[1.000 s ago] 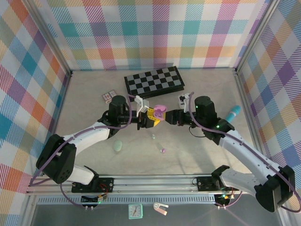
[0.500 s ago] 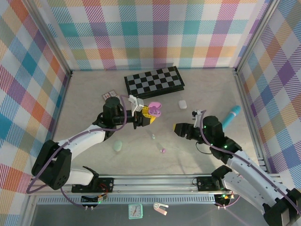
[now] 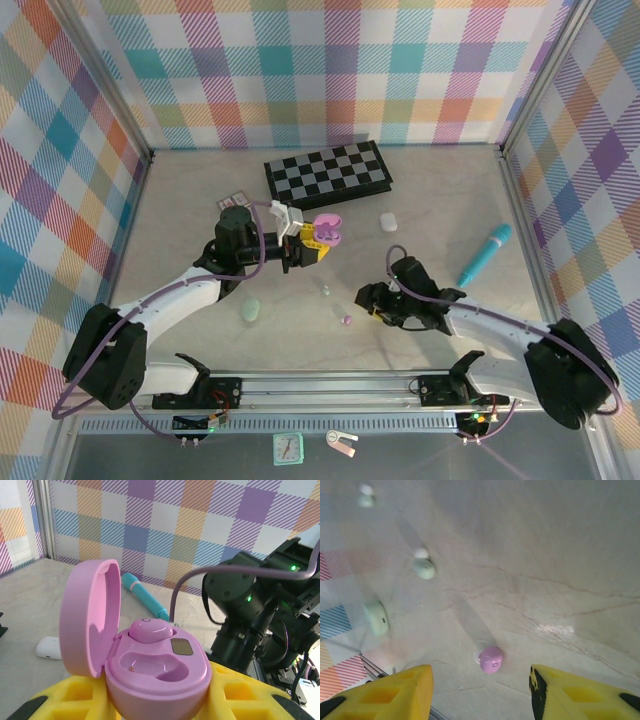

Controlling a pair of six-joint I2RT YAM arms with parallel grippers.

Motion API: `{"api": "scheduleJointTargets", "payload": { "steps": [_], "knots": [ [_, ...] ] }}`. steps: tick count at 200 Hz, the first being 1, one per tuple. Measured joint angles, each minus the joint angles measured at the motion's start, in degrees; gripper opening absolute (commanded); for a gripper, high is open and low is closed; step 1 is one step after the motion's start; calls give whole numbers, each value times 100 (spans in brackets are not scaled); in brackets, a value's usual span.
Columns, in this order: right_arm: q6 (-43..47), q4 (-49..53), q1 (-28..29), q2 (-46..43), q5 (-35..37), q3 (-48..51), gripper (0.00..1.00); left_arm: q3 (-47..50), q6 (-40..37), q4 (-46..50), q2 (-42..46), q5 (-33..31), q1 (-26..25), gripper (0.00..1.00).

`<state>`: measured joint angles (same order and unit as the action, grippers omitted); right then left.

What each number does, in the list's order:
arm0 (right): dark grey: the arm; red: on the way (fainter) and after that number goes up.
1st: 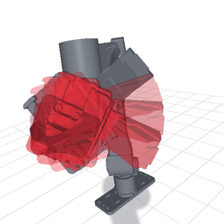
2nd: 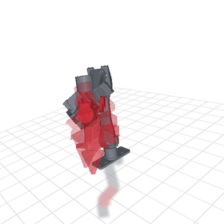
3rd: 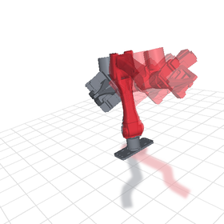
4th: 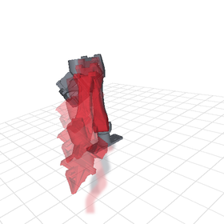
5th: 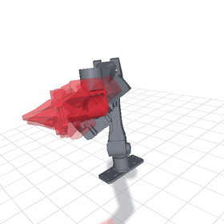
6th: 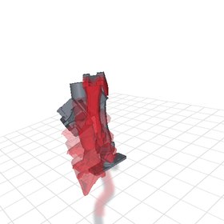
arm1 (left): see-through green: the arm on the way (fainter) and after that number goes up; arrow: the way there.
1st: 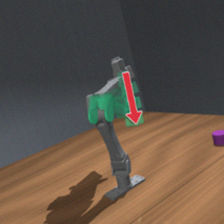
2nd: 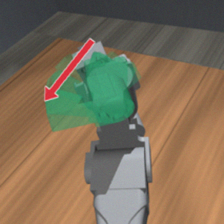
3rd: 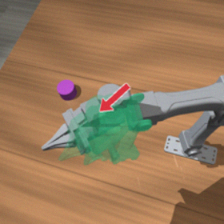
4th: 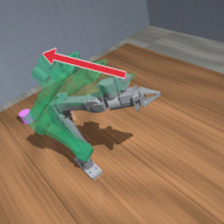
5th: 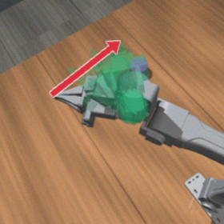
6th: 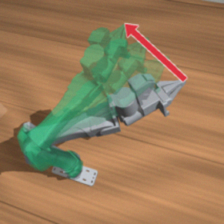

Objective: Insert wireless bluetooth earbuds into charging case

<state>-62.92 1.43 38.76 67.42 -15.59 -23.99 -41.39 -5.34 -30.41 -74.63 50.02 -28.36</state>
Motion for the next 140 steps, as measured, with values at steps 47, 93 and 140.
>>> {"api": "scheduleJointTargets", "payload": {
  "steps": [47,93,140],
  "knots": [
    [-400,-210,243,682,-105,-170,45,0,2,0,39,0,0,20],
    [-494,-332,247,1104,-313,-446,39,0,2,-7,94,2,0,20],
    [-553,-398,258,1303,-468,-463,40,0,2,-20,101,4,0,20]
  ]
}}
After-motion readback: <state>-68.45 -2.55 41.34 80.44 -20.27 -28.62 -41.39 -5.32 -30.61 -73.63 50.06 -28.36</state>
